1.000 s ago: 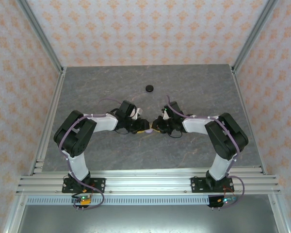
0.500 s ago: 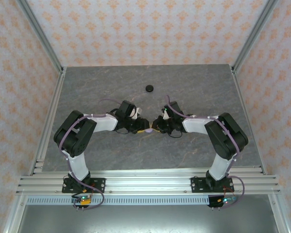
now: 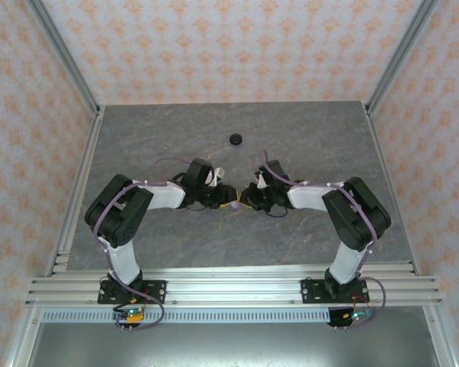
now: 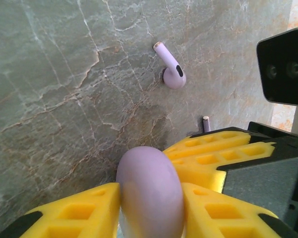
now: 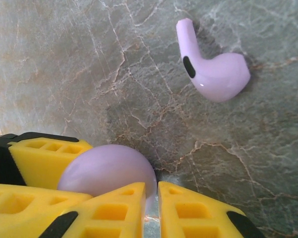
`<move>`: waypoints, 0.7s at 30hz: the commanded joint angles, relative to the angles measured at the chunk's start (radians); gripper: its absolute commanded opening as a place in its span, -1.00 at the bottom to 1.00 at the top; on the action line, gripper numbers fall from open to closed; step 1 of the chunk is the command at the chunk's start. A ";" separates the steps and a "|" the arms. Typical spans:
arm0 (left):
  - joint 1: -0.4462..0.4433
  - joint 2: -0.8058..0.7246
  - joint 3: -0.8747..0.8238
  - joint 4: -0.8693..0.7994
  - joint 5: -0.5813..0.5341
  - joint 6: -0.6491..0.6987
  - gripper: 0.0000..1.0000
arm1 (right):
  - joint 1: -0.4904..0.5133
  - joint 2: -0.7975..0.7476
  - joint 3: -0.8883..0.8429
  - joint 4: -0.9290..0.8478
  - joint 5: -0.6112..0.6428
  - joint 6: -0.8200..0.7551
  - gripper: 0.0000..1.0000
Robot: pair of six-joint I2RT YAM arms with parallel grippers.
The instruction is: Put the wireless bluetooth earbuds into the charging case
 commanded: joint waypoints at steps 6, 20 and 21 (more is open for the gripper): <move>-0.009 -0.039 -0.006 -0.040 -0.042 0.034 -0.51 | 0.002 -0.034 0.008 -0.051 0.039 -0.009 -0.68; 0.036 -0.187 -0.082 0.121 -0.005 0.009 -0.58 | -0.082 -0.260 -0.047 -0.057 -0.016 -0.099 -0.33; 0.039 -0.205 -0.086 0.148 0.010 0.007 -0.58 | -0.096 -0.282 -0.056 -0.032 -0.049 -0.108 -0.30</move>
